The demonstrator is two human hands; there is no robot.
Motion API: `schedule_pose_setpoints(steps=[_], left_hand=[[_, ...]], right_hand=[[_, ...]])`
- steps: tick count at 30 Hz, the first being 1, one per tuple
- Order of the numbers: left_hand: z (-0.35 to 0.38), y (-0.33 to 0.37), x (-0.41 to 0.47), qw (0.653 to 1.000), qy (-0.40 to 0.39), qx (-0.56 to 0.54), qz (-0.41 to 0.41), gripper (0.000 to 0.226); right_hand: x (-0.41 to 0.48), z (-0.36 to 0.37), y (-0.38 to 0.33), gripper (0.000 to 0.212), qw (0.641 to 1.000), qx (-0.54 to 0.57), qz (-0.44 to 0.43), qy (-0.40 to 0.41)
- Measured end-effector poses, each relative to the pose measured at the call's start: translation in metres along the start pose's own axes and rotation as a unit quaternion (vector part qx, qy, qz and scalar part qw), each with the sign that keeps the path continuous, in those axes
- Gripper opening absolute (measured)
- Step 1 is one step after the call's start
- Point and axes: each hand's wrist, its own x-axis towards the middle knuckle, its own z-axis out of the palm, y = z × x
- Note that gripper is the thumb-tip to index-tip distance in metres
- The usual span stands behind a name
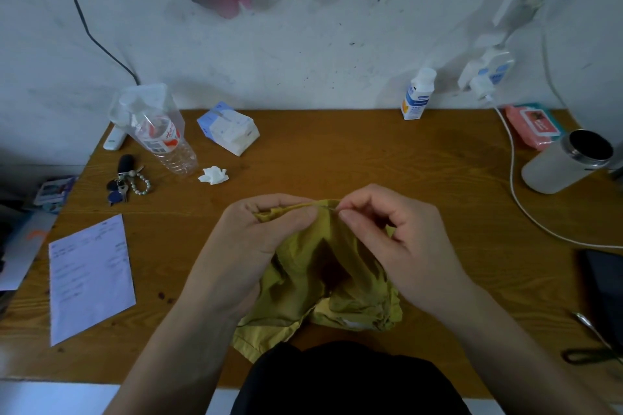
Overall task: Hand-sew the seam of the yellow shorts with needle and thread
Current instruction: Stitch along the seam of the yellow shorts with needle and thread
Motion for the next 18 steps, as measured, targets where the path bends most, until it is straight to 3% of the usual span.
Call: schedule_pose_setpoints(steps=[18], left_hand=[[0.0006, 0.0001, -0.0009, 0.999, 0.001, 0.032, 0.006, 0.015]], right_hand=[[-0.0003, -0.0015, -0.0021, 0.013, 0.999, -0.039, 0.010, -0.014]])
